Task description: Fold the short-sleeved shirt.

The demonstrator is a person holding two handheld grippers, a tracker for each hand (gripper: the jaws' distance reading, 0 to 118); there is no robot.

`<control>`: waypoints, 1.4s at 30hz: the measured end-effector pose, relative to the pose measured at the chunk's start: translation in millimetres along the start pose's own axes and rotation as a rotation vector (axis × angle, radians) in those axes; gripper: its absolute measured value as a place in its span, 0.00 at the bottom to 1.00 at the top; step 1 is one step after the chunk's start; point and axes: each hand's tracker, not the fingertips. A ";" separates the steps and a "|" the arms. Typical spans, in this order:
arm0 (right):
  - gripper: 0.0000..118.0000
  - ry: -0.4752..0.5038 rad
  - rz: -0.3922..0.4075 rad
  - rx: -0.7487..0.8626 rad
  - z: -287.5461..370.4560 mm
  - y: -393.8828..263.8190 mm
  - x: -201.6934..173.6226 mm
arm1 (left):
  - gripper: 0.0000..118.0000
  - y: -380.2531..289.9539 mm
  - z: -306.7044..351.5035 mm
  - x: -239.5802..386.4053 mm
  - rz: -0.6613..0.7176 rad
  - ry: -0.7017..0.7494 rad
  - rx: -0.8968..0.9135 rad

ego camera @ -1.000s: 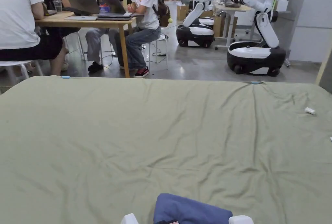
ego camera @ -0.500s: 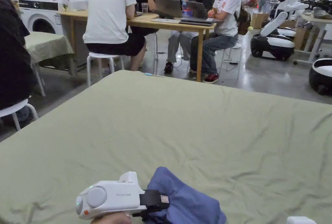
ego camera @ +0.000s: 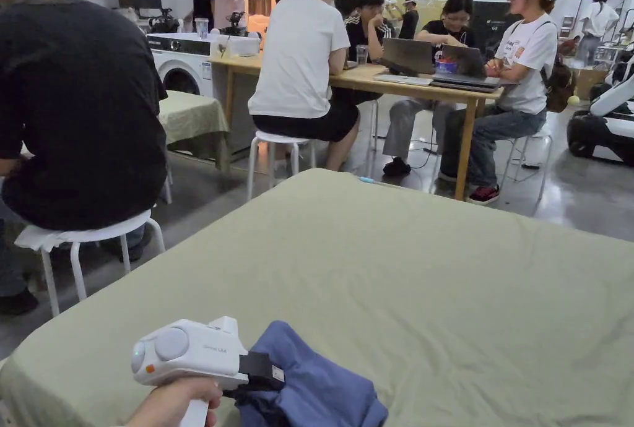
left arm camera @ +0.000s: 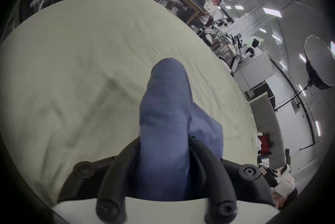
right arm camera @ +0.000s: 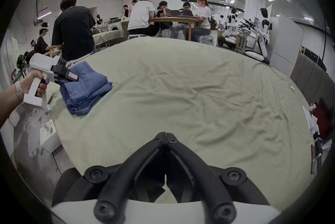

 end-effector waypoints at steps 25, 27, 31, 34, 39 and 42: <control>0.00 -0.124 0.006 0.263 91.8 63.0 103.0 | 0.00 -63.0 39.9 265.4 -0.516 0.186 0.414; 0.00 -0.184 0.015 0.303 106.3 74.6 122.9 | 0.00 -76.5 40.3 320.7 -0.609 0.166 0.472; 0.00 -0.239 -0.095 0.420 146.3 95.6 162.6 | 0.00 -95.5 38.0 402.7 -0.733 0.152 0.598; 0.00 -0.292 -0.120 0.491 173.1 109.2 181.7 | 0.00 -102.8 37.4 448.2 -0.762 0.149 0.634; 0.00 -0.371 -0.104 0.524 186.1 121.6 201.9 | 0.00 -102.8 40.7 485.8 -0.800 0.136 0.640; 0.00 -0.383 -0.116 0.546 194.3 124.1 208.9 | 0.00 -98.7 42.4 490.7 -0.778 0.149 0.645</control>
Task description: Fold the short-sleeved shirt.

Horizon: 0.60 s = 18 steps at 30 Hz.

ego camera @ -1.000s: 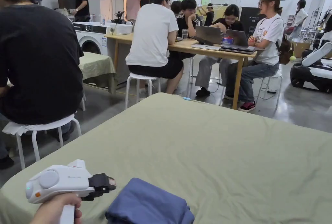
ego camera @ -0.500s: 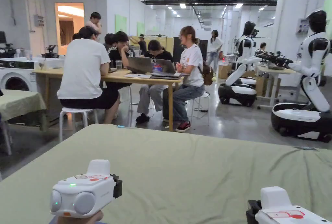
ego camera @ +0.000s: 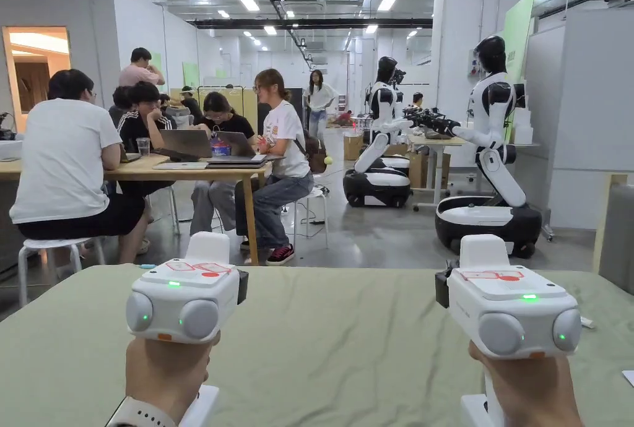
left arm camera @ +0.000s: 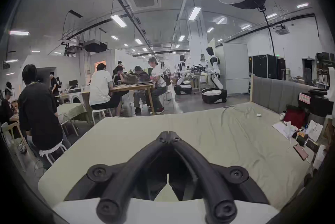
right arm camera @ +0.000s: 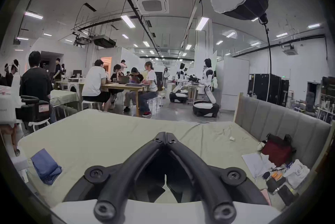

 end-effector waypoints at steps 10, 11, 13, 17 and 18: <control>0.00 -0.012 -0.024 -0.015 -6.9 11.6 11.6 | 0.00 1.5 -6.2 -8.3 0.042 0.007 -0.011; 0.00 -0.003 -0.051 -0.017 -5.7 13.0 13.2 | 0.00 1.5 -6.4 -9.2 0.041 0.010 -0.010; 0.00 -0.014 -0.047 -0.011 -4.3 13.4 13.2 | 0.00 2.4 -6.2 -7.3 0.031 0.007 -0.012; 0.20 -0.019 -0.042 -0.005 -6.8 11.3 17.8 | 0.19 3.2 -0.8 -7.1 0.023 0.014 0.002; 0.25 -0.013 -0.045 -0.005 -5.2 12.3 17.6 | 0.24 3.5 0.0 -7.7 0.028 0.017 0.007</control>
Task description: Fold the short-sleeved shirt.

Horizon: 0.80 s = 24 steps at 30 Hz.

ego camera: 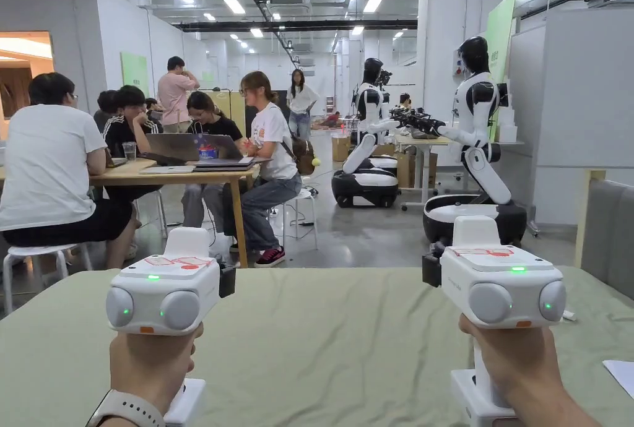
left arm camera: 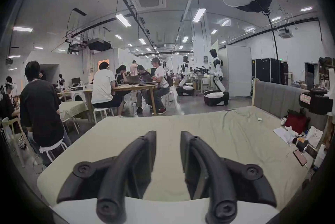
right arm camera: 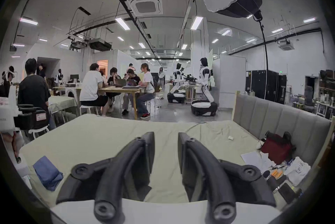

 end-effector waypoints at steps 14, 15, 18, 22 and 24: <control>1.00 0.013 0.058 0.049 6.6 3.3 -10.5 | 1.00 5.2 6.0 0.9 0.004 0.008 0.047; 1.00 0.021 0.057 0.045 6.2 4.2 -11.0 | 1.00 5.2 4.9 0.9 0.001 0.007 0.049; 1.00 0.020 0.067 0.038 2.4 4.3 -11.4 | 1.00 5.9 4.3 1.1 0.002 0.004 0.056; 1.00 0.022 0.054 0.029 2.2 1.8 -11.9 | 1.00 1.5 4.7 4.2 0.003 -0.005 0.047; 1.00 0.023 0.049 0.026 2.9 1.5 -12.1 | 1.00 -3.2 2.8 3.3 0.010 -0.009 0.040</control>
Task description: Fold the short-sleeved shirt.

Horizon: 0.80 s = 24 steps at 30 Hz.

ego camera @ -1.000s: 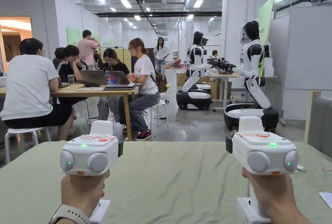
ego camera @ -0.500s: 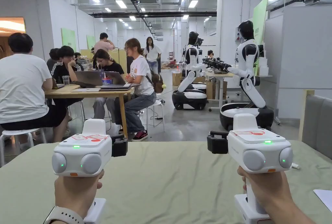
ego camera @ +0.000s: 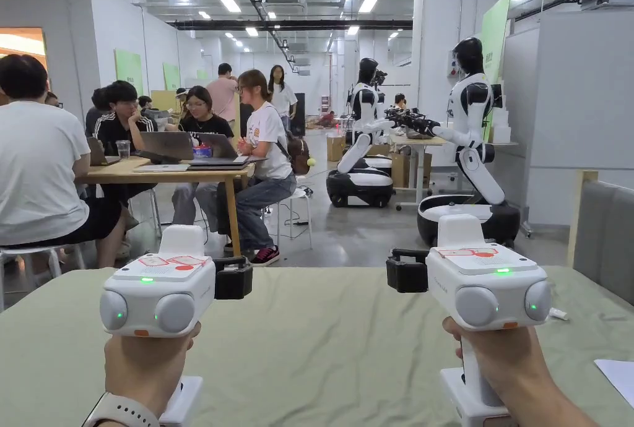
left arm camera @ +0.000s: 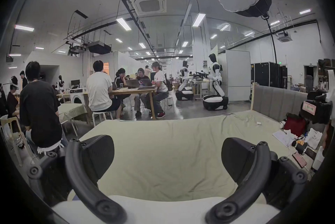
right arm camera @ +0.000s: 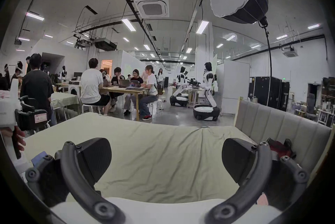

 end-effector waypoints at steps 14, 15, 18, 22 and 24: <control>1.00 -0.033 -0.125 -0.059 3.0 9.4 1.2 | 1.00 -10.4 -11.2 -7.3 0.021 0.003 -0.030; 1.00 -0.013 -0.121 -0.046 5.0 9.8 1.6 | 1.00 -9.5 -9.2 -6.3 0.022 0.003 -0.031; 1.00 0.009 -0.141 -0.041 0.4 9.3 3.2 | 1.00 -10.0 -8.2 -4.9 0.024 0.001 -0.040; 1.00 -0.014 -0.188 -0.080 5.6 12.2 1.5 | 1.00 -14.2 -10.7 -5.5 0.021 0.003 -0.045; 1.00 -0.041 -0.193 -0.081 8.2 12.0 -0.2 | 1.00 -17.4 -14.7 -7.2 0.025 0.000 -0.051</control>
